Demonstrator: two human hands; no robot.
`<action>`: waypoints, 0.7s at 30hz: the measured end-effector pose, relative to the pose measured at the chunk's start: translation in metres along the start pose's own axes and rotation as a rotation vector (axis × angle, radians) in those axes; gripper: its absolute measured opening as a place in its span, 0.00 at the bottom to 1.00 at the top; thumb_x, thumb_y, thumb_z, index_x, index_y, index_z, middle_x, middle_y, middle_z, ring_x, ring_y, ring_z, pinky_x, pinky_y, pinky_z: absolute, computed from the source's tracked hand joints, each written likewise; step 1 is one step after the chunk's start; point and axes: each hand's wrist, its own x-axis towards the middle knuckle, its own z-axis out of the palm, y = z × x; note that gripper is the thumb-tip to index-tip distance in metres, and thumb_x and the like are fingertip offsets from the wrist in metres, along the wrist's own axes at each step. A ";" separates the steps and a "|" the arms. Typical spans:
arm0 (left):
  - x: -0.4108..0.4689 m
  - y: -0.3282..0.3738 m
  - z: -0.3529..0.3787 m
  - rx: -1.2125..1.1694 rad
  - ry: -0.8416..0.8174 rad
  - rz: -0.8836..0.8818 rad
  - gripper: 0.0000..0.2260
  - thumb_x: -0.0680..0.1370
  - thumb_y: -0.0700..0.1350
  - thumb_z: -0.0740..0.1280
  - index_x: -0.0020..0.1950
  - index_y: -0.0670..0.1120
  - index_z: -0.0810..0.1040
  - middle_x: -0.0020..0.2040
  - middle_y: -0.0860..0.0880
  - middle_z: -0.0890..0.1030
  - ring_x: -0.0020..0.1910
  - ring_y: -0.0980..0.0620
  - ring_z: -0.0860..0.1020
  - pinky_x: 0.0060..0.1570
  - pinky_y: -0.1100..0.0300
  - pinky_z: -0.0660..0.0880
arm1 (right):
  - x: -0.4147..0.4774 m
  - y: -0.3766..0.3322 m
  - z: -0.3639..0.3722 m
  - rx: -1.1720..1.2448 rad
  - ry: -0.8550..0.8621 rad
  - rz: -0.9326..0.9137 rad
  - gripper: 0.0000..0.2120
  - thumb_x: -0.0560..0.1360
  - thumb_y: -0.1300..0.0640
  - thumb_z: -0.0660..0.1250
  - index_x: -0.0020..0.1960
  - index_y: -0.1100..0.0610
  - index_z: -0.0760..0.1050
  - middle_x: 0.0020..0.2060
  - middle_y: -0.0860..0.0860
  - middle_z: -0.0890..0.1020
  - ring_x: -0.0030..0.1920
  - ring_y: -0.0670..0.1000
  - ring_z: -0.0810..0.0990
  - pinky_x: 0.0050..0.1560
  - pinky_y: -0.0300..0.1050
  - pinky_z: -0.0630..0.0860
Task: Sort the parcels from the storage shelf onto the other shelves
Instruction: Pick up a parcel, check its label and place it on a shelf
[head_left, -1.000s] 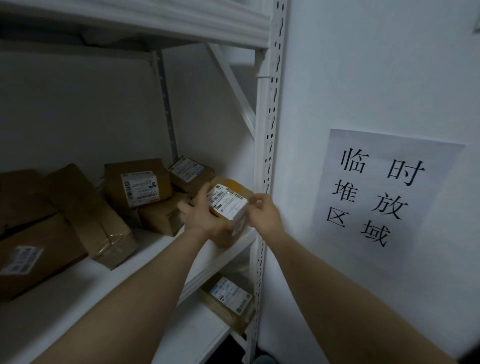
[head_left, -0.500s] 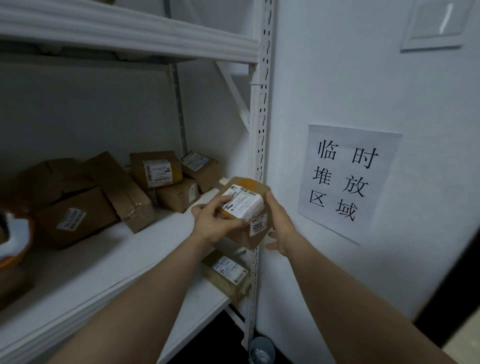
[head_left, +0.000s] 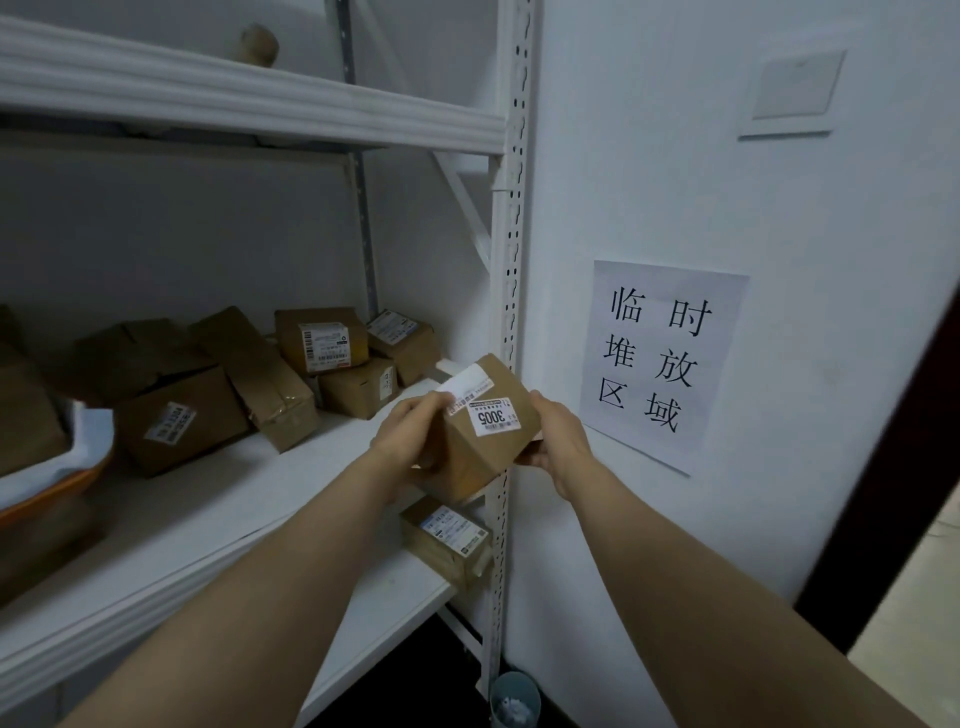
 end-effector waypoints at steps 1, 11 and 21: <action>-0.003 0.002 -0.001 -0.022 -0.008 0.010 0.20 0.66 0.62 0.68 0.57 0.59 0.75 0.59 0.46 0.76 0.57 0.43 0.74 0.57 0.42 0.75 | -0.003 -0.002 -0.001 0.000 -0.007 -0.016 0.19 0.78 0.45 0.62 0.61 0.58 0.74 0.45 0.54 0.84 0.44 0.56 0.83 0.45 0.52 0.82; -0.018 0.010 0.000 -0.211 -0.023 -0.055 0.16 0.77 0.60 0.61 0.58 0.51 0.70 0.48 0.45 0.76 0.51 0.44 0.75 0.61 0.42 0.73 | -0.030 -0.016 -0.007 -0.016 -0.171 0.039 0.31 0.75 0.42 0.66 0.73 0.48 0.61 0.68 0.57 0.69 0.63 0.62 0.73 0.64 0.63 0.72; -0.038 0.011 0.007 -0.229 -0.075 -0.036 0.15 0.78 0.56 0.59 0.61 0.50 0.71 0.47 0.45 0.74 0.46 0.46 0.74 0.49 0.45 0.78 | -0.035 -0.004 -0.001 0.079 -0.239 0.208 0.33 0.70 0.35 0.68 0.69 0.44 0.60 0.65 0.61 0.72 0.61 0.64 0.74 0.55 0.64 0.75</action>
